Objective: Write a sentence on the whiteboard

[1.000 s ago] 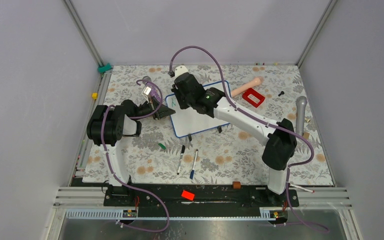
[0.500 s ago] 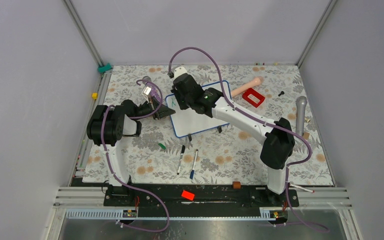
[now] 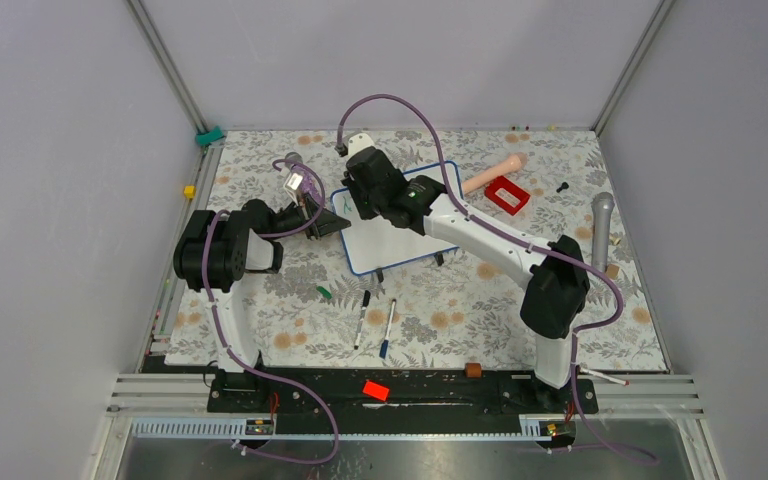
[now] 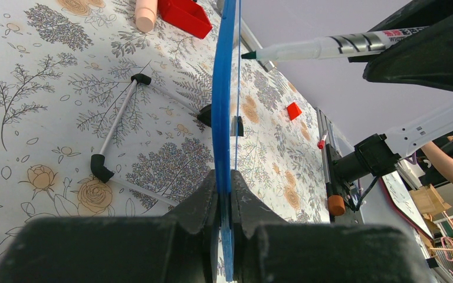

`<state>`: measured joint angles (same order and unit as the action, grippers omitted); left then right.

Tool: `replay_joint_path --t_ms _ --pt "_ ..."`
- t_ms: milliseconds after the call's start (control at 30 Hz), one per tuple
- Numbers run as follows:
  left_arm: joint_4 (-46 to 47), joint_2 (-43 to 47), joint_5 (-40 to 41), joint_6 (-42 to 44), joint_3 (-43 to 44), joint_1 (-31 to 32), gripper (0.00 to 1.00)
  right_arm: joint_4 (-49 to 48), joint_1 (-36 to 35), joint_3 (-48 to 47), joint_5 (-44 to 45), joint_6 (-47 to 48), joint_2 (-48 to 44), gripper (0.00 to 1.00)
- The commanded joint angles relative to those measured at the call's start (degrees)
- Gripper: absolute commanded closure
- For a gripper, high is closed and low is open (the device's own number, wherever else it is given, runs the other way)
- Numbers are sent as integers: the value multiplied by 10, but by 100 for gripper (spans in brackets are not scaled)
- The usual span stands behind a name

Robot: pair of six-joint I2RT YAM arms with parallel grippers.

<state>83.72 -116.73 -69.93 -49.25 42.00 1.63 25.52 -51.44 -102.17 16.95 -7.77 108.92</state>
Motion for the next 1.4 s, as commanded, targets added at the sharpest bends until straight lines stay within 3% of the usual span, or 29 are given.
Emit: replay_joint_path --t_ms 0,1367 --pt "6 3 -34 62 -10 5 100 9 0 -21 6 1 12 100" --pt "6 4 -35 62 -11 5 100 3 0 -10 -56 -1 4 100"
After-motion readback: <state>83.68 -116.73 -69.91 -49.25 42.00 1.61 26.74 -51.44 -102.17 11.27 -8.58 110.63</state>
